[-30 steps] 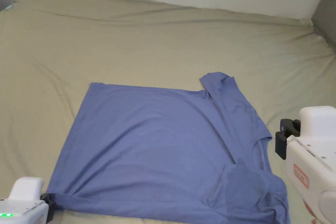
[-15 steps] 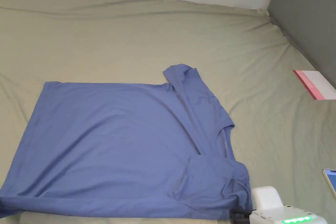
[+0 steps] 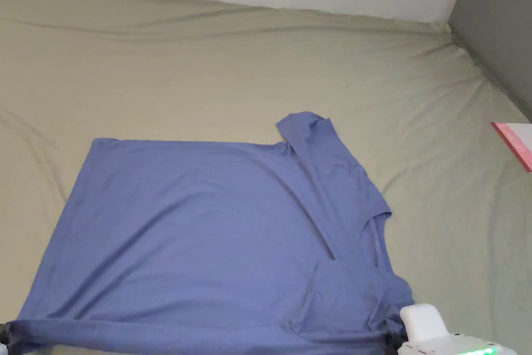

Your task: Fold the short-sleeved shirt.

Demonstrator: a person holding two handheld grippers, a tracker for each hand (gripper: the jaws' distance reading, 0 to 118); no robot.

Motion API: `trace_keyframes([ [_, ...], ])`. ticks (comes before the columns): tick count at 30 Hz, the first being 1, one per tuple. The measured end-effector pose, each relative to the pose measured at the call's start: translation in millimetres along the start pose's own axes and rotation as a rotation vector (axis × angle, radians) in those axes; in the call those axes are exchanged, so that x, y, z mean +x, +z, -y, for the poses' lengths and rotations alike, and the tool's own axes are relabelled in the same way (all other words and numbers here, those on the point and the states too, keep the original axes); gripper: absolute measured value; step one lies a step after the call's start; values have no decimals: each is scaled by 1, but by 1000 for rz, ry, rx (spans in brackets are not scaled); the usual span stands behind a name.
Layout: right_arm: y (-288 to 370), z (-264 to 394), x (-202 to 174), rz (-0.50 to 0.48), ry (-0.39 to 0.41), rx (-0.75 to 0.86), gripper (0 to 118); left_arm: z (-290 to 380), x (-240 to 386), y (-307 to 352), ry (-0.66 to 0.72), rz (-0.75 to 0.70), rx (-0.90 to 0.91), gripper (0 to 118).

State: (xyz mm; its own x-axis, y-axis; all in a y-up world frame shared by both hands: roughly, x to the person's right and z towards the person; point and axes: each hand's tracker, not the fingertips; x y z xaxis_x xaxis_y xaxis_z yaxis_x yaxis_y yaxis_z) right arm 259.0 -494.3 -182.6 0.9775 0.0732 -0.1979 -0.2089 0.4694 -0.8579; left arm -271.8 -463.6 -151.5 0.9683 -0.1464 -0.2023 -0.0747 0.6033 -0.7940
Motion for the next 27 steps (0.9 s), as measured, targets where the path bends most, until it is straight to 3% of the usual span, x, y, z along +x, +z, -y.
trace_keyframes([
  [5,39,-7,14,-88,-33,156,4,-15,-6,2,24,-4,67,1],
  [11,60,-37,36,-118,-112,305,4,-43,-9,2,54,-7,144,1],
  [15,37,-71,56,-87,-104,296,4,-69,-5,-13,50,-13,169,1],
  [19,4,-120,46,-34,-86,196,4,-98,1,-41,64,-2,160,1],
  [23,-32,-158,32,-16,-121,118,4,-121,14,-81,18,-13,119,1],
  [27,-74,-177,20,18,-87,10,4,-134,26,-123,-24,-19,63,1],
])
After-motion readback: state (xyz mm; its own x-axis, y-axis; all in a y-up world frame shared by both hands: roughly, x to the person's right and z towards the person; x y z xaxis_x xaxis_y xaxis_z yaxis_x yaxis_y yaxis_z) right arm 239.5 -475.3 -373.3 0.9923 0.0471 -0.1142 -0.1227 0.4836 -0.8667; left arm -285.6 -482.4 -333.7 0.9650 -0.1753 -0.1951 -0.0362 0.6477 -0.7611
